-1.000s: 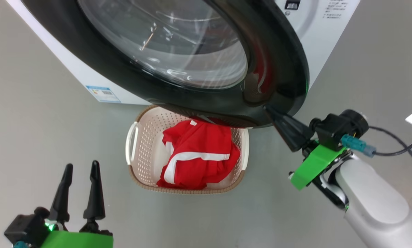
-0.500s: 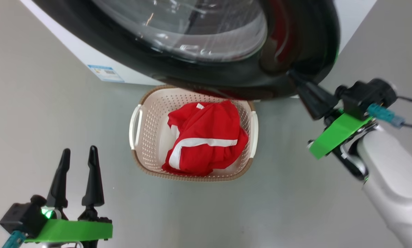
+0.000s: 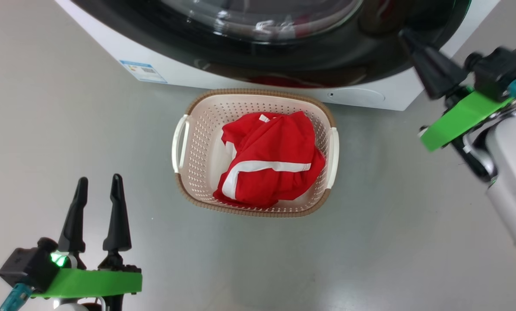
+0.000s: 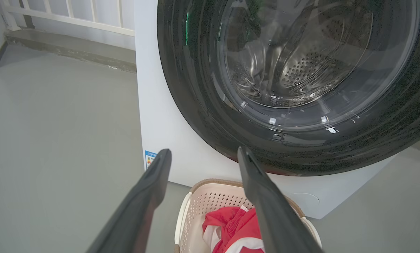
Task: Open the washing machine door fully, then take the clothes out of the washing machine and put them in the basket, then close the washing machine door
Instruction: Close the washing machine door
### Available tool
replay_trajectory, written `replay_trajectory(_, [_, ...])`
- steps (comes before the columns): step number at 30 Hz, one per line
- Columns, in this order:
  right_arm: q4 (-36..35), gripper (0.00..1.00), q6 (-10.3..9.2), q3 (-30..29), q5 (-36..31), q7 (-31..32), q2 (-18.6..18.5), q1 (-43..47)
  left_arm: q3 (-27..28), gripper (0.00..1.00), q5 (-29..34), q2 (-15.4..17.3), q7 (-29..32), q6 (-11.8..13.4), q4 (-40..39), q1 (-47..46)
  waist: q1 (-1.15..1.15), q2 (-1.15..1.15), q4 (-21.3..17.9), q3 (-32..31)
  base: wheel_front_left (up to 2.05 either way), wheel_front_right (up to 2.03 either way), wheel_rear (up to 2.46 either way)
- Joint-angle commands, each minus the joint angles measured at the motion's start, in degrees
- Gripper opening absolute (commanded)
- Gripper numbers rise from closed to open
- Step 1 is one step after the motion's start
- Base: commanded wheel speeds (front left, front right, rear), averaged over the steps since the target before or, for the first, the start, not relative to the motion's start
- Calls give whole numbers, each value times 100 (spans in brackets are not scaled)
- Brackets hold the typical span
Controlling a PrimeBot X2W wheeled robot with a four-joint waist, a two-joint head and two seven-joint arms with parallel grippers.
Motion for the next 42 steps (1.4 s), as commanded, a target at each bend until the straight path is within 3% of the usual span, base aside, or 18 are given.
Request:
replay_trajectory(1, [-53,0,1,-52,8,-27,-93,-92,168,100,4,98,-48,-18,-136,-77,0,0,50,44,0,0,0])
replay_trajectory(7, [134,0,1,-260,58,-27,-249,-402,168,100,-35,97,-48,-18,-141,-77,0,0,131,75,0,0,0])
replay_trajectory(14, [241,0,1,-579,35,-27,-181,-356,186,100,-57,97,-48,-18,-97,-49,0,0,159,-41,0,0,0])
replay_trajectory(30, [361,0,1,-212,141,-27,56,170,191,100,58,96,-48,-18,0,93,0,0,-1,-666,0,0,0])
replay_trajectory(32, [315,47,1,-206,164,-27,90,283,187,100,73,96,-48,-18,13,136,0,0,-43,-779,0,0,0])
replay_trajectory(33, [285,78,1,-210,170,-27,107,345,189,100,81,96,-48,-18,22,159,0,0,-69,-835,0,0,0])
replay_trajectory(34, [247,100,1,-217,175,-27,125,413,192,100,92,96,-48,-18,31,181,0,0,-96,-893,0,0,0])
replay_trajectory(42, [-18,100,1,-386,217,-27,257,1085,211,100,150,119,-48,-18,94,344,0,0,-352,-1404,0,0,0])
